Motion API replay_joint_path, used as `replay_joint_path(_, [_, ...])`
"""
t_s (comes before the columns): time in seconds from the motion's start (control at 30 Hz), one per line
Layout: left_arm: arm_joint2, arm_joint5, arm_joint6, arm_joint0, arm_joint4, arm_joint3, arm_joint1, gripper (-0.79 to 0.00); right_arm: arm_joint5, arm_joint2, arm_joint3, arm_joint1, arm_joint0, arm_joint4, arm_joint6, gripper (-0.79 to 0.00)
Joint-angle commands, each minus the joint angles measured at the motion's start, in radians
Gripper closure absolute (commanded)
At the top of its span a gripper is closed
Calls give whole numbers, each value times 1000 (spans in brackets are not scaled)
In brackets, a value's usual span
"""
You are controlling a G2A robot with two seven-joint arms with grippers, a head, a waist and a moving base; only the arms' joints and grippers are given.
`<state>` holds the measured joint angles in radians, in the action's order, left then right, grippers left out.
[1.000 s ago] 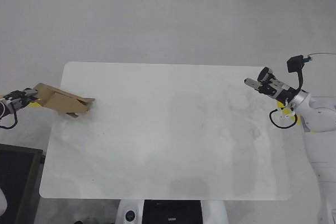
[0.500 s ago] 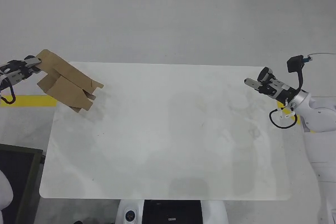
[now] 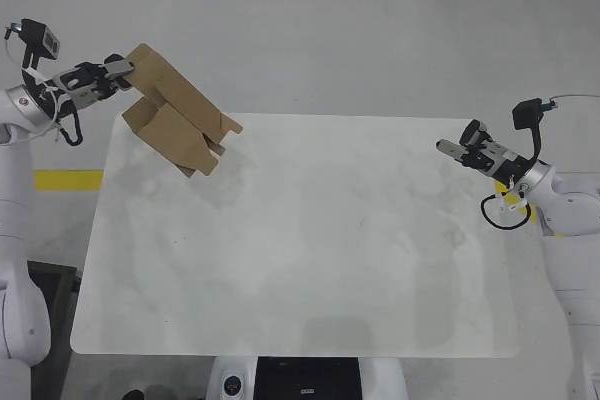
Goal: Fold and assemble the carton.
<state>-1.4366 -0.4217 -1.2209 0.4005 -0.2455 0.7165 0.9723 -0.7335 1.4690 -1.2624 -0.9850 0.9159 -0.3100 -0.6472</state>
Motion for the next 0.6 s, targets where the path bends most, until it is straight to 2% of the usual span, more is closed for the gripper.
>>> replay_joint_path(0.0, [39,-4,16,-10,-7,9,13,0,0,0,0,0,0,0,0,-785])
replay_joint_path(0.3, [184,-38,70,-44,-5,36,63,0,0,0,0,0,0,0,0,-785])
replay_joint_path(0.57, [274,-37,78,-4,-50,65,98,0,0,0,0,0,0,0,0,-785])
